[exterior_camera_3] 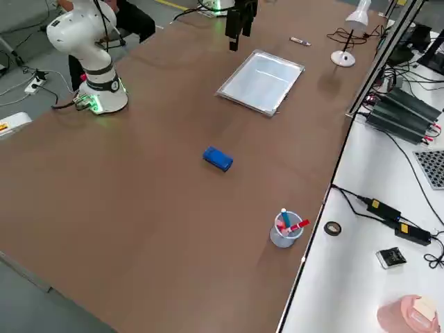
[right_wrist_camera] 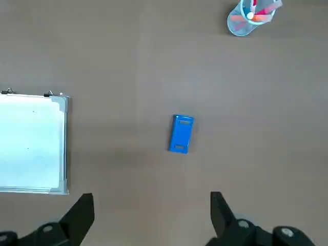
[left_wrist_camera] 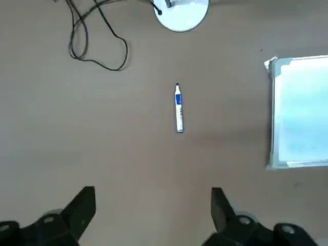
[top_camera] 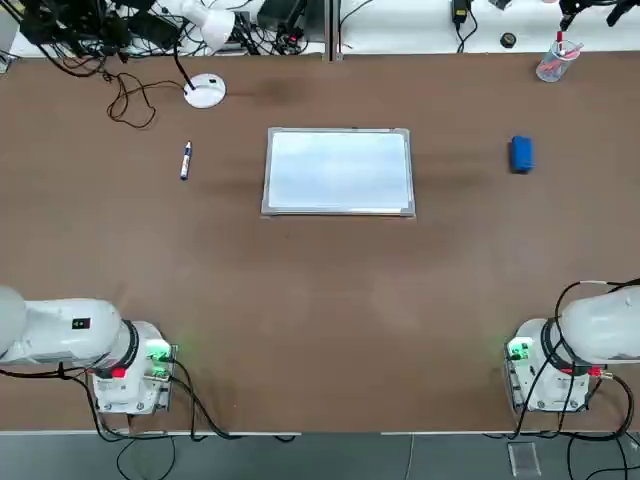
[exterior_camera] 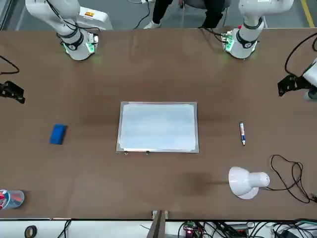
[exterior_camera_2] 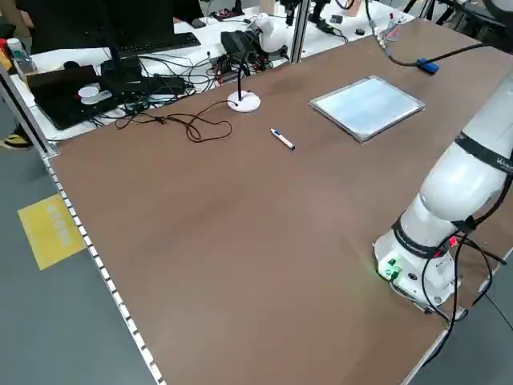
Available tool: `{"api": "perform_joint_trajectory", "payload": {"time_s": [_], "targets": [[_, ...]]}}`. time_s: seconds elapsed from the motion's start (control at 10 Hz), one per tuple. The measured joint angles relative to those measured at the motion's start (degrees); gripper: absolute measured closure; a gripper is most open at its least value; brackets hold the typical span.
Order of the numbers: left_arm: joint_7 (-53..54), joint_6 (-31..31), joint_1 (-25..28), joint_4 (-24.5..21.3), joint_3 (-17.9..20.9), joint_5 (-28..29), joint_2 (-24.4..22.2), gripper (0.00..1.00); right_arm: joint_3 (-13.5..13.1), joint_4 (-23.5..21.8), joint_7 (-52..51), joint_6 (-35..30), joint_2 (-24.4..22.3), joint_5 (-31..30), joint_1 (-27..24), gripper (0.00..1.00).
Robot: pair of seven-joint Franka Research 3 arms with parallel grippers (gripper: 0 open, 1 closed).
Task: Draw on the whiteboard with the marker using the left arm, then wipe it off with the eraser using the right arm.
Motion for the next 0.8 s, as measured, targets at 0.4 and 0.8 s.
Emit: {"api": "perform_joint_trajectory", "payload": {"time_s": [0.4, 0.8], "targets": [[-0.11, 14.32, 1.34, -7.79, 0.09, 0.21, 4.37, 0.00, -0.18, -0.15, 0.00, 0.00, 0.00, 0.11, 0.02, 0.00], [-0.91, 29.81, 3.04, -18.62, 0.17, 0.21, 8.10, 0.00, -0.64, -0.61, 0.00, -0.01, 0.00, 1.90, -0.01, 0.00]]}}
